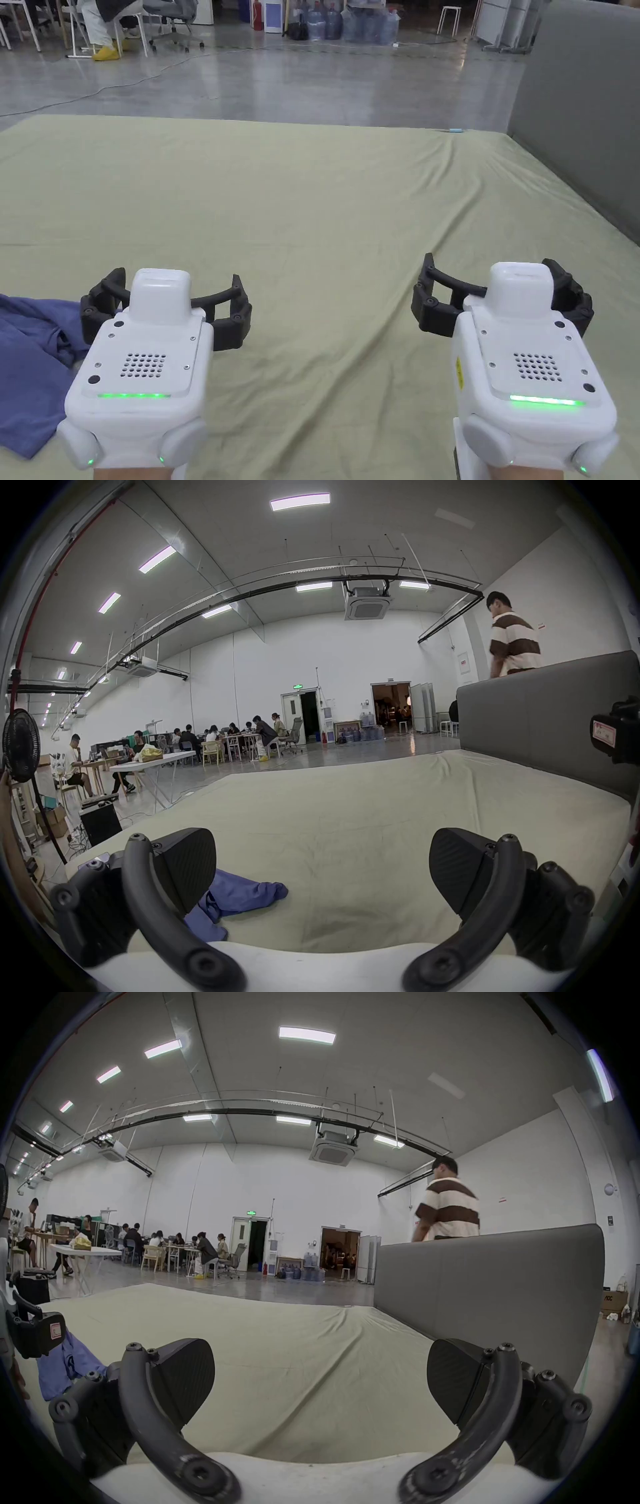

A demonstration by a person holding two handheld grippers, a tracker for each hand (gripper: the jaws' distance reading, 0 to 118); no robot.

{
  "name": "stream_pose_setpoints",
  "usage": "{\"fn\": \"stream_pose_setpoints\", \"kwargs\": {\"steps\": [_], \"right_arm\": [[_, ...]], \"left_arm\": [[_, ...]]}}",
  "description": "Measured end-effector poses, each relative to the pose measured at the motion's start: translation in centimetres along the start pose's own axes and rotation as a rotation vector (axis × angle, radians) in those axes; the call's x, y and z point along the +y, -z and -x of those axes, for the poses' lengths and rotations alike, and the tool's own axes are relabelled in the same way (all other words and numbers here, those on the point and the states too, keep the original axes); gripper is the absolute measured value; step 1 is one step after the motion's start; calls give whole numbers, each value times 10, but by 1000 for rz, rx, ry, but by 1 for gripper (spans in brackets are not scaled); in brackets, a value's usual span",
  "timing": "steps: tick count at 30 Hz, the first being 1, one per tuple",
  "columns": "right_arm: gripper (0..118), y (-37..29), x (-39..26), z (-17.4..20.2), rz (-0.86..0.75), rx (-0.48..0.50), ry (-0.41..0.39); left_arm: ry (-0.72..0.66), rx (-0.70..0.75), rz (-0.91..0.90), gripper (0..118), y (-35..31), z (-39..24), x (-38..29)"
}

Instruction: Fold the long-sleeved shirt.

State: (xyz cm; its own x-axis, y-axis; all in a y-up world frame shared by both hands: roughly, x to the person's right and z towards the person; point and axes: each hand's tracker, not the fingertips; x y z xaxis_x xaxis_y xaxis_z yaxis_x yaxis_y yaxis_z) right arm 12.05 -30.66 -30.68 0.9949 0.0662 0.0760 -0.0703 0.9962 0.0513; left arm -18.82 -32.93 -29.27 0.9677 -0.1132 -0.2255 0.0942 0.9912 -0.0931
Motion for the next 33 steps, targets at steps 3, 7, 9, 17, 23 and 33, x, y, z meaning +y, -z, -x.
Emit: {"fn": "stream_pose_setpoints", "kwargs": {"steps": [3, 7, 9, 17, 23, 33], "right_arm": [[118, 0, -1, 0, 1, 1, -3], [118, 0, -2, 1, 8, 6, -9], [118, 1, -2, 0, 17, 16, -8], [118, 3, 0, 0, 19, 12, -17], [117, 6, 0, -2, 13, 3, -11], [0, 8, -12, -1, 93, -12, 19]], "left_arm": [[-8, -11, -2, 118, 0, 0, 0], [-19, -16, 0, 118, 1, 1, -2], [-16, -18, -1, 118, 1, 1, -3], [-16, -14, 4, 118, 1, 0, -1], [-11, -21, 2, 116, 2, -1, 3], [-21, -7, -5, 0, -1, -1, 7]]}}
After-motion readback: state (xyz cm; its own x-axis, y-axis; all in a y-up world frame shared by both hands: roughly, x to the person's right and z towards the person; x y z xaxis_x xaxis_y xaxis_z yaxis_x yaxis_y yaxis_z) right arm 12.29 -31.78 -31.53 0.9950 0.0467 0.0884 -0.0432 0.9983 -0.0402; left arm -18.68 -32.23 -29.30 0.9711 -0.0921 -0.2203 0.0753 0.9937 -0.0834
